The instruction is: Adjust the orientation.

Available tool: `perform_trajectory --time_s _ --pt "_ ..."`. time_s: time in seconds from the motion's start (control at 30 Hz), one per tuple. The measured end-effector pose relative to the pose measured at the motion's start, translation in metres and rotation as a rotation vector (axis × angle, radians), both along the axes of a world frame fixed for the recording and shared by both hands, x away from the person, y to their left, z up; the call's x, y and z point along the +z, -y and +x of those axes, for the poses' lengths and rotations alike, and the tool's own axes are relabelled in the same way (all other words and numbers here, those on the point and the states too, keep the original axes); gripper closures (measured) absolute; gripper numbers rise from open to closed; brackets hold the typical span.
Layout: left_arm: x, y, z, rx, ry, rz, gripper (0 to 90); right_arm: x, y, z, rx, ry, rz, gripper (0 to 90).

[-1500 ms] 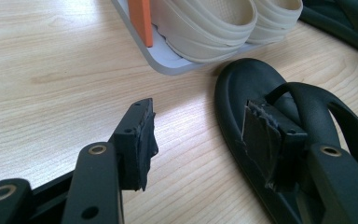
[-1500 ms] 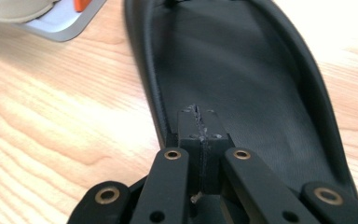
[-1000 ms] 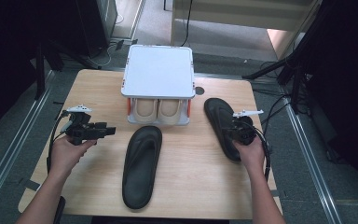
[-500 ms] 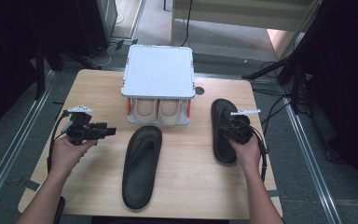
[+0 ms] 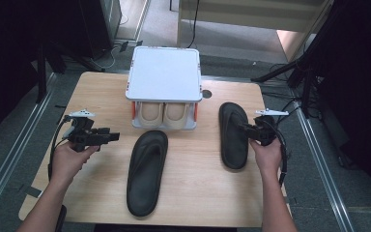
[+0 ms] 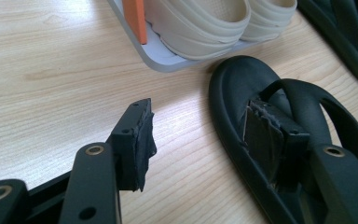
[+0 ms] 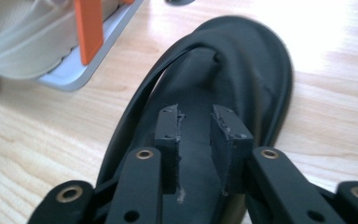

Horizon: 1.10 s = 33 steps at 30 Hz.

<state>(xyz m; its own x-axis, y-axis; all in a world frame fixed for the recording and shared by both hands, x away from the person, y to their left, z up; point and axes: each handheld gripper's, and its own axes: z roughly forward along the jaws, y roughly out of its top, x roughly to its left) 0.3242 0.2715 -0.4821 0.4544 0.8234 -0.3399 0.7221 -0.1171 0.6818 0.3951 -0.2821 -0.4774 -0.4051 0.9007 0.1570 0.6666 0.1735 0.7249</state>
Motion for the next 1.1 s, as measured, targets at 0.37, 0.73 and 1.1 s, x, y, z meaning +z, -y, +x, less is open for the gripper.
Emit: perform_trajectory --time_s 0.37,0.73,1.1 --pt "-0.001 -0.003 -0.015 0.008 0.024 0.000 41.6 -0.006 0.017 0.015 -0.064 -0.020 0.030 67.8" --pt "-0.003 -0.002 -0.026 -0.004 0.021 0.011 39.6 -0.020 0.017 0.033 -0.084 -0.072 0.030 67.0" --pt "-0.004 -0.006 -0.031 0.008 0.024 0.016 39.7 -0.029 0.009 0.043 -0.083 -0.112 0.010 71.1"
